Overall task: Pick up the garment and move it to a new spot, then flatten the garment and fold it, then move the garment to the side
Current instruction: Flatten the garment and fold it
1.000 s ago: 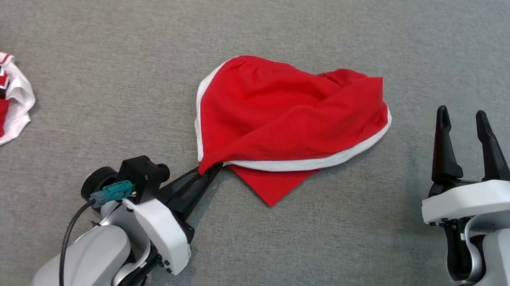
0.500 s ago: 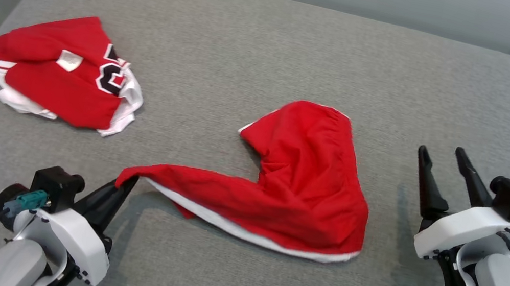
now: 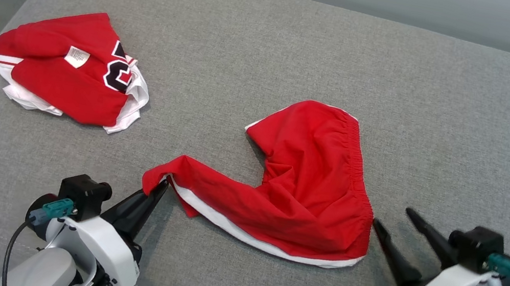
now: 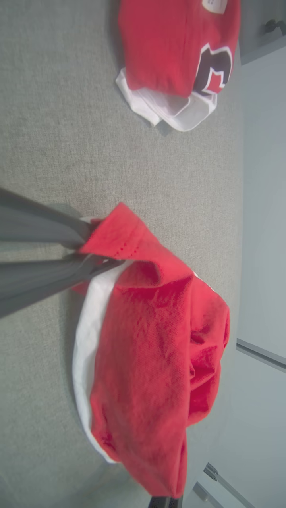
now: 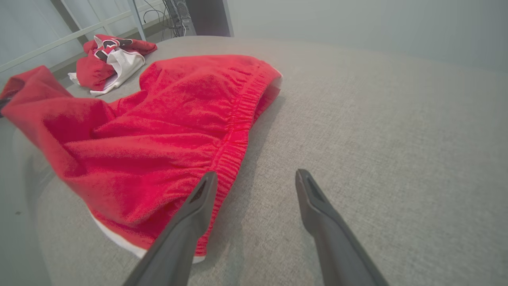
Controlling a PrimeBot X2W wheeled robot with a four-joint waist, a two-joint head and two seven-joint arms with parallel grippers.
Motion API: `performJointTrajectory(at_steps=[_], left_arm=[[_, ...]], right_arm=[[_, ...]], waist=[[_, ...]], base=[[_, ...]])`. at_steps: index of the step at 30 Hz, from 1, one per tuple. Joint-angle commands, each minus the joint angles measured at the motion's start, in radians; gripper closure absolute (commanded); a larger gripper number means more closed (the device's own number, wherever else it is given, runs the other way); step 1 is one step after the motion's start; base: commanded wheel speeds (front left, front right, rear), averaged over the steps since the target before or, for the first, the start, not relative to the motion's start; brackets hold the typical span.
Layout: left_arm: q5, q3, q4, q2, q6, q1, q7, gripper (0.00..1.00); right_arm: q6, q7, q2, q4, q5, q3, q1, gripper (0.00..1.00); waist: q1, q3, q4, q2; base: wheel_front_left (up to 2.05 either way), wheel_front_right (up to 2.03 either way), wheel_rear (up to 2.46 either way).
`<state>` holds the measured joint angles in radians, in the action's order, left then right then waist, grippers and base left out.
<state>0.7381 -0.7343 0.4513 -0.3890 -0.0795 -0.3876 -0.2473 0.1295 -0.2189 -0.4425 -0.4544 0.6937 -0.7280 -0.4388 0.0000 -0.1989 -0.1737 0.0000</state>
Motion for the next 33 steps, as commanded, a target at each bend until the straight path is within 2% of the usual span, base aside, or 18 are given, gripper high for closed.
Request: performJointTrajectory(at_steps=[1,5,6,10,23,32,33], left_arm=[[-0.005,0.041,-0.01,-0.019,-0.007,-0.015,-0.011,1.0],[-0.011,0.048,-0.002,-0.007,-0.009,-0.012,-0.012,1.0],[-0.022,0.057,0.006,0.003,-0.018,-0.011,-0.014,1.0],[-0.032,0.069,0.007,0.01,-0.023,-0.009,-0.014,1.0],[-0.062,0.109,0.008,0.031,-0.036,0.007,-0.014,1.0],[-0.079,0.131,0.009,0.051,-0.044,-0.001,-0.014,1.0],[-0.08,0.134,0.011,0.052,-0.045,-0.001,-0.014,1.0]], right_arm=[[0.001,-0.007,-0.044,0.066,0.035,-0.061,0.04,0.0],[0.001,-0.01,-0.084,0.099,0.07,-0.13,0.057,0.0],[0.001,-0.016,-0.116,0.098,0.109,-0.221,0.056,0.0],[0.001,-0.026,-0.122,0.089,0.131,-0.273,0.039,0.0],[0.001,-0.042,-0.11,0.026,0.143,-0.34,-0.044,0.0],[0.001,-0.043,-0.104,0.026,0.166,-0.423,-0.098,0.0],[0.001,-0.043,-0.108,0.03,0.169,-0.433,-0.101,0.05]], waist=[[0.0,0.002,0.007,0.0],[0.0,0.003,0.011,0.0],[0.0,0.005,0.006,0.0],[0.0,0.003,-0.004,0.0],[0.0,-0.007,-0.019,0.0],[0.0,-0.026,-0.031,0.0],[0.0,-0.027,-0.03,0.0]], base=[[0.0,0.0,0.0],[0.0,0.0,0.0],[0.0,0.0,0.0],[0.0,0.0,0.0],[0.0,0.0,0.0],[0.0,0.0,0.0],[0.0,0.0,0.0]])
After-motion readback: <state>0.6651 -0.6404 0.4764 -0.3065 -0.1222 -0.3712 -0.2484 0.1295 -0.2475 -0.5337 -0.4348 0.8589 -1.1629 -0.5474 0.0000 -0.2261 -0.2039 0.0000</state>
